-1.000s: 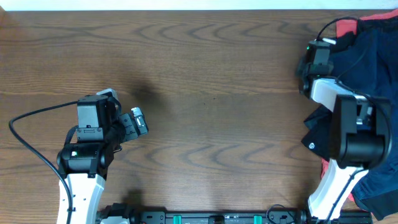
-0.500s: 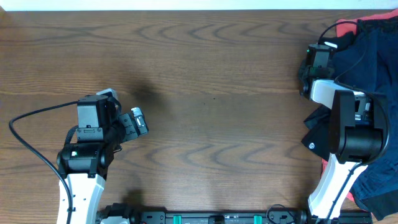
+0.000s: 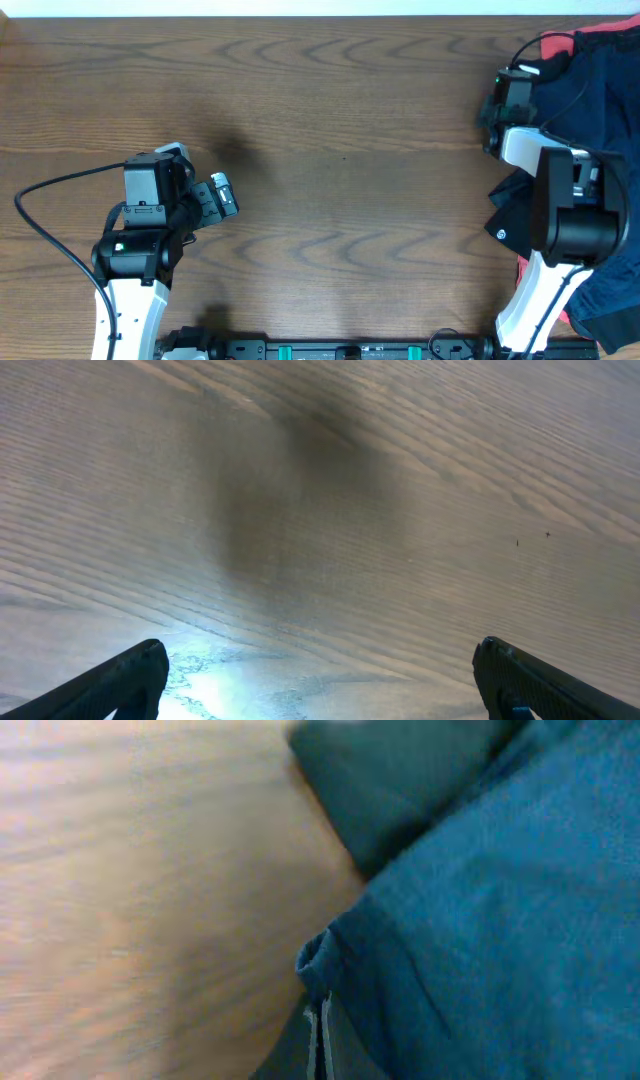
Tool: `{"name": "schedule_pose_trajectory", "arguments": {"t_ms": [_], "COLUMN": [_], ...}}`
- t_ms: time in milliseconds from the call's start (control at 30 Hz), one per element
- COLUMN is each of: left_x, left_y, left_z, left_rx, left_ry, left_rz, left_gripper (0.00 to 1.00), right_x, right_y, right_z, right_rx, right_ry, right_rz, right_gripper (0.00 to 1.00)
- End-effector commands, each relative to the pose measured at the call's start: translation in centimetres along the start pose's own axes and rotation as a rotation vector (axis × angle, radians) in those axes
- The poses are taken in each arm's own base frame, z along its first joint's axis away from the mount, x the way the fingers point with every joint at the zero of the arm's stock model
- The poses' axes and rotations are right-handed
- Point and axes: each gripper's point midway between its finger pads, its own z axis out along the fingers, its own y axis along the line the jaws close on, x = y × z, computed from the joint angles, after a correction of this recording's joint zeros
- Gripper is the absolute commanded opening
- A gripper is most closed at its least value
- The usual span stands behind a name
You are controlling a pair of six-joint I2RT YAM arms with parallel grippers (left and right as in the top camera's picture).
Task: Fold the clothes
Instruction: 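Grasp the navy shorts' edge with the right gripper, then drag the navy shorts leftward onto the open table with the right gripper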
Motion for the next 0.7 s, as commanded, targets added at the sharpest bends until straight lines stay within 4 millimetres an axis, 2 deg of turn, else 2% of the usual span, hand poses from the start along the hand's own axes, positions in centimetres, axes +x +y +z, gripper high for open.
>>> {"name": "schedule_pose_trajectory", "arguments": {"t_ms": [0, 67, 133, 267, 333, 400, 500, 600, 667], "left_x": [-0.5, -0.5, -0.5, -0.6, -0.6, -0.6, -0.6, -0.6, -0.6], "left_y": [-0.3, -0.3, -0.3, -0.3, -0.3, -0.3, -0.3, -0.3, -0.3], "left_z": [-0.4, -0.4, -0.4, -0.4, -0.4, -0.4, -0.4, -0.4, -0.4], "left_rx": [0.013, 0.013, 0.013, 0.014, 0.015, 0.014, 0.015, 0.014, 0.015], "left_ry": [-0.012, -0.012, -0.013, -0.016, -0.016, -0.016, -0.016, -0.016, -0.016], "left_rz": [-0.007, -0.007, -0.007, -0.007, -0.007, -0.007, -0.007, -0.007, -0.007], "left_gripper": [0.98, 0.98, 0.98, 0.98, 0.98, 0.98, 0.98, 0.98, 0.98], "right_x": [-6.1, -7.3, -7.4, -5.3, -3.2, -0.3, 4.1, 8.2, 10.1], "right_y": [2.8, 5.3, 7.6, 13.2, 16.8, 20.9, 25.7, 29.6, 31.6], "right_z": [-4.4, -7.2, -9.8, -15.0, -18.0, -21.6, -26.2, -29.7, -30.8], "right_rx": [-0.190, -0.319, -0.421, -0.619, -0.741, -0.886, -1.045, -1.137, -1.113], "right_ry": [-0.129, -0.158, -0.156, -0.113, -0.093, -0.065, -0.019, -0.005, -0.013], "right_rz": [-0.087, -0.168, -0.218, -0.351, -0.451, -0.546, -0.648, -0.743, -0.767], "right_gripper": [0.01, 0.01, 0.01, 0.01, 0.01, 0.01, 0.01, 0.01, 0.01]}}
